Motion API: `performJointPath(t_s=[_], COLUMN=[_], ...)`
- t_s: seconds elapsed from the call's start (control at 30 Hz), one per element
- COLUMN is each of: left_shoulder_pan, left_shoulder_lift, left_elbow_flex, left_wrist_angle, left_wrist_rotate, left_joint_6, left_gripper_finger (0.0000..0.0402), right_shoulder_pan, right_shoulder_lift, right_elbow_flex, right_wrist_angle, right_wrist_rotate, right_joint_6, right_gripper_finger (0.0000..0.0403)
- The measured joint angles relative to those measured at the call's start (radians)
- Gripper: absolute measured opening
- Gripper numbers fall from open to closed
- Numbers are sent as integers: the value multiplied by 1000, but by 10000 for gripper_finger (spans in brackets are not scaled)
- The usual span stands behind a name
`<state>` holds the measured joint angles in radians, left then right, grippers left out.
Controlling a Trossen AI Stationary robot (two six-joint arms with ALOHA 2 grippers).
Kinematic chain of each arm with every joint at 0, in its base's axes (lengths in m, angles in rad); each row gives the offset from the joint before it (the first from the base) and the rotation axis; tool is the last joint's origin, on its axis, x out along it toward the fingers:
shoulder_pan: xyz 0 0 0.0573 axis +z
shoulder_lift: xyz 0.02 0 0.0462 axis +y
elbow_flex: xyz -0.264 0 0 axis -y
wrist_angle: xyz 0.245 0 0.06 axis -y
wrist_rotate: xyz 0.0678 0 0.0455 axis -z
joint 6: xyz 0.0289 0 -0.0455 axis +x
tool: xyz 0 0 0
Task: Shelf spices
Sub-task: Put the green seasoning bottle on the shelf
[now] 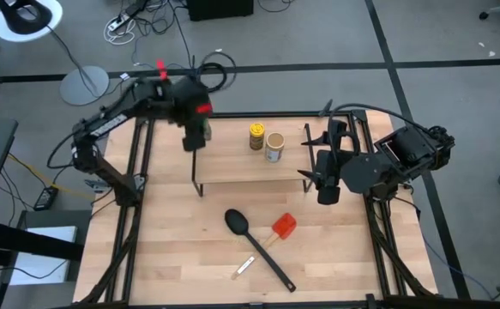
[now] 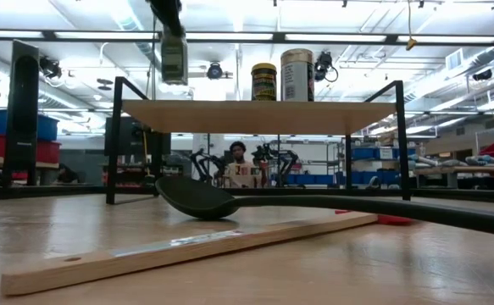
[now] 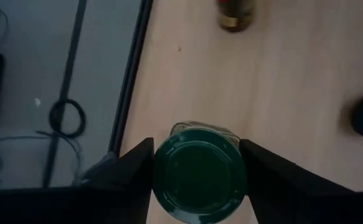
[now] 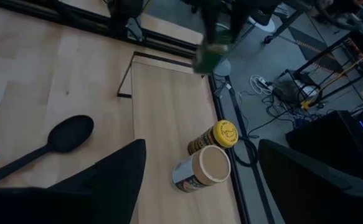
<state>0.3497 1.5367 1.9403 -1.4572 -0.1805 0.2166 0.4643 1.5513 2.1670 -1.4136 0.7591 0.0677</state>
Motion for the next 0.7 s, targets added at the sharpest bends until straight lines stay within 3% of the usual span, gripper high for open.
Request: performJointPath(t_s=[0.2, 0.5, 0.7], left_shoulder_pan=[142, 161, 162], left_shoulder_lift=[0, 0, -3], left_elbow_flex=[-56, -240, -297], left_wrist_angle=[65, 200, 254], left_wrist_rotate=[149, 218, 226], left_joint_6=[36, 59, 69], left_gripper_finger=[209, 209, 209], right_shoulder_pan=[18, 21, 21], right_shoulder_lift=[0, 0, 0], right_elbow_flex=[0, 0, 0], right_wrist_angle=[3, 7, 14], right_wrist_rotate=[-1, -1, -1], right_joint_6=[-9, -35, -43], right_gripper_finger=[308, 308, 308])
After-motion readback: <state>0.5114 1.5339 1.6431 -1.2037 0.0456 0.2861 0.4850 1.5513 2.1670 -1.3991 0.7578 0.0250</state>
